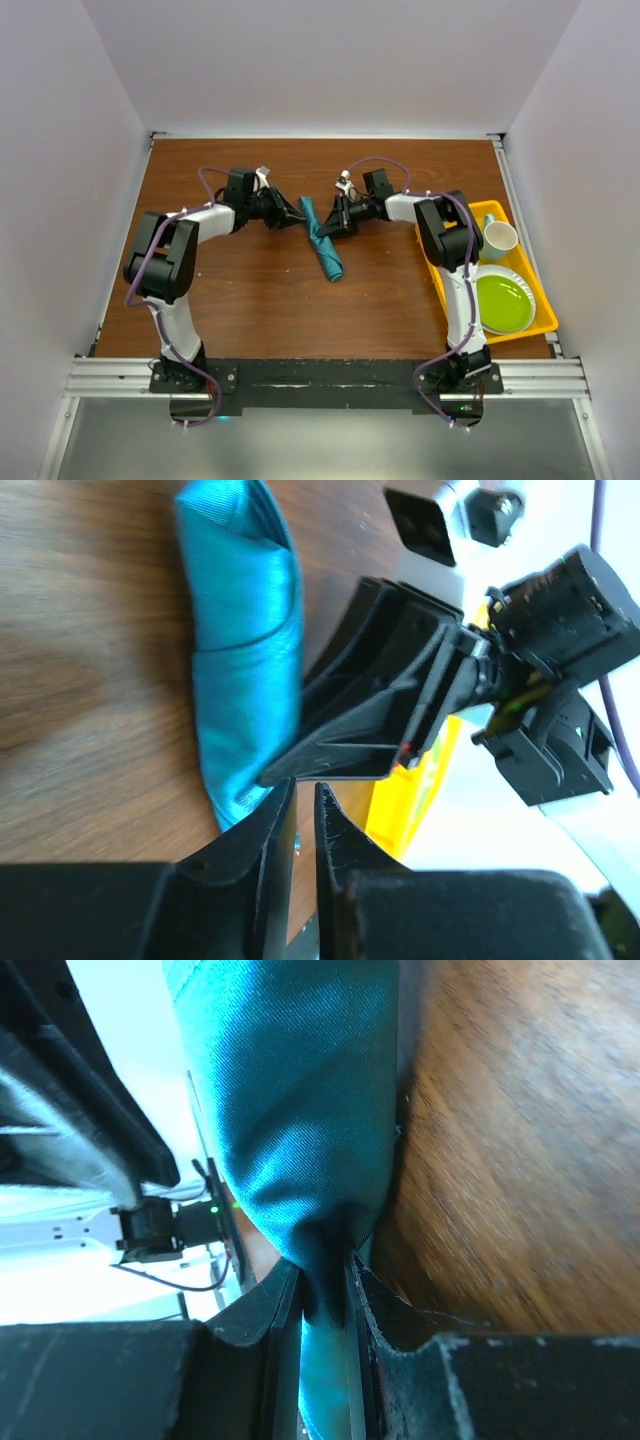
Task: Fold the napkin, place the utensils inside, and roll it up
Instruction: Roll the napkin with the utensil
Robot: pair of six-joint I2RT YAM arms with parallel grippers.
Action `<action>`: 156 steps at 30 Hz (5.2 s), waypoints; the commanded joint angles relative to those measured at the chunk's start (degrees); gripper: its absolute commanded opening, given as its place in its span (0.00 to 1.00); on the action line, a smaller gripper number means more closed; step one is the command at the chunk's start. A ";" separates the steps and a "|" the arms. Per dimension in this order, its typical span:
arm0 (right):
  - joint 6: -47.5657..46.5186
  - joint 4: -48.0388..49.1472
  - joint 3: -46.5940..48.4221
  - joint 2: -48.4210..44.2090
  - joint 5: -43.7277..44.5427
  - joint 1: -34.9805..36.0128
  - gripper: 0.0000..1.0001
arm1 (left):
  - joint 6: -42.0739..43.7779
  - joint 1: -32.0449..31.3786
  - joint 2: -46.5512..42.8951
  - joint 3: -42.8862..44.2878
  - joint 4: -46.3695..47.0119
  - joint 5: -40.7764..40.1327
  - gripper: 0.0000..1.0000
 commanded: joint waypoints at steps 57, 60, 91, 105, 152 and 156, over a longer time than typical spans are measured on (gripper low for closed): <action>-22.01 -33.91 8.17 -12.23 49.33 9.68 0.70 | 2.31 -3.19 13.96 20.90 -3.67 -7.46 0.16; -22.19 -34.26 8.35 -11.27 49.33 9.68 0.65 | 2.05 -3.19 15.19 22.13 -3.67 -7.54 0.16; -20.69 -37.60 15.12 -12.14 39.58 6.34 0.55 | 1.44 -3.54 17.65 29.26 -4.11 -6.49 0.18; -20.78 -33.29 0.61 -19.00 41.07 6.69 0.31 | 2.39 -3.71 23.89 31.18 -4.81 -6.75 0.16; -16.57 -37.33 15.46 -6.78 59.51 13.37 0.88 | 10.05 -2.57 -32.44 -1.59 -22.48 -11.32 0.33; -13.22 -38.13 14.77 -6.61 65.84 14.77 0.78 | 9.96 -2.48 -33.23 -2.30 -22.48 -11.50 0.33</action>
